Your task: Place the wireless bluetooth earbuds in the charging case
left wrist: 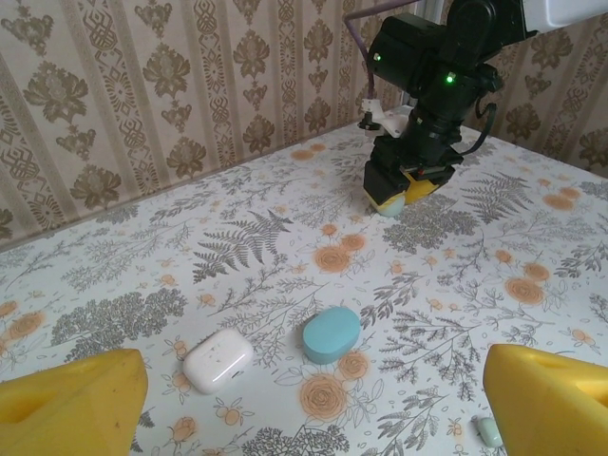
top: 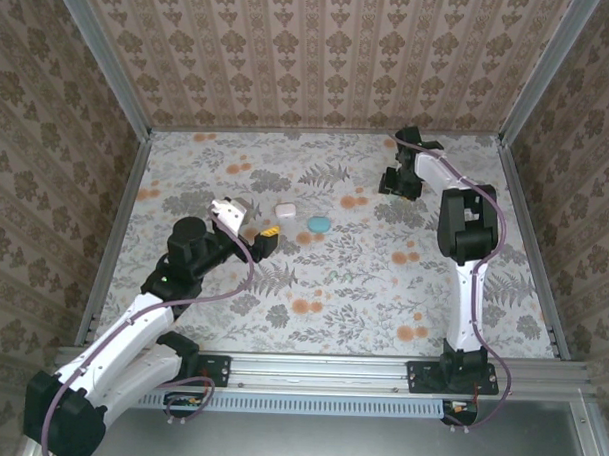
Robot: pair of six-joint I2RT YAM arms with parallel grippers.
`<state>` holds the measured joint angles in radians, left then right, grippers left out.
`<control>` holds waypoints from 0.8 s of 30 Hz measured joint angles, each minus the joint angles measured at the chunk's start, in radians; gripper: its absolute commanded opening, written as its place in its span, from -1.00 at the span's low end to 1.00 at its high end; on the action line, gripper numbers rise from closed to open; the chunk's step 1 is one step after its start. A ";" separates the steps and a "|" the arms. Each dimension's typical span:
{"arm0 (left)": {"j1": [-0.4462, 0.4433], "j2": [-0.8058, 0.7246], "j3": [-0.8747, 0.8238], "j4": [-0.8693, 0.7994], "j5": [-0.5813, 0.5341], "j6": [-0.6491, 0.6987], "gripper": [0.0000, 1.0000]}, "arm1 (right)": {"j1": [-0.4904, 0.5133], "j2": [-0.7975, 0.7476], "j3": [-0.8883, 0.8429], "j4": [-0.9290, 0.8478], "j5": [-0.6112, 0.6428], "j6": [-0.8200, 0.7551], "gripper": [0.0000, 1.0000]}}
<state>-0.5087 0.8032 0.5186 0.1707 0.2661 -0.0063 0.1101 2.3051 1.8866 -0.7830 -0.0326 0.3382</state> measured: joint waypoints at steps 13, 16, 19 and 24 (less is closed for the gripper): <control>0.000 -0.012 0.012 -0.010 -0.001 0.000 0.84 | 0.007 -0.205 -0.300 -0.033 -0.053 -0.167 -0.26; 0.000 -0.021 0.012 -0.006 -0.001 0.000 0.84 | 0.009 -0.297 -0.428 -0.058 -0.063 -0.184 -0.21; 0.000 -0.028 0.012 -0.007 -0.001 0.000 0.84 | 0.009 -0.364 -0.533 -0.063 -0.080 -0.199 -0.03; 0.000 -0.038 0.012 -0.007 -0.001 0.000 0.84 | 0.009 -0.384 -0.569 -0.063 -0.092 -0.218 0.18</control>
<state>-0.5087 0.7654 0.5308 0.1638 0.2653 -0.0063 0.1188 1.9213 1.3178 -0.8463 -0.1249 0.1200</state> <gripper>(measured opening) 0.921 0.559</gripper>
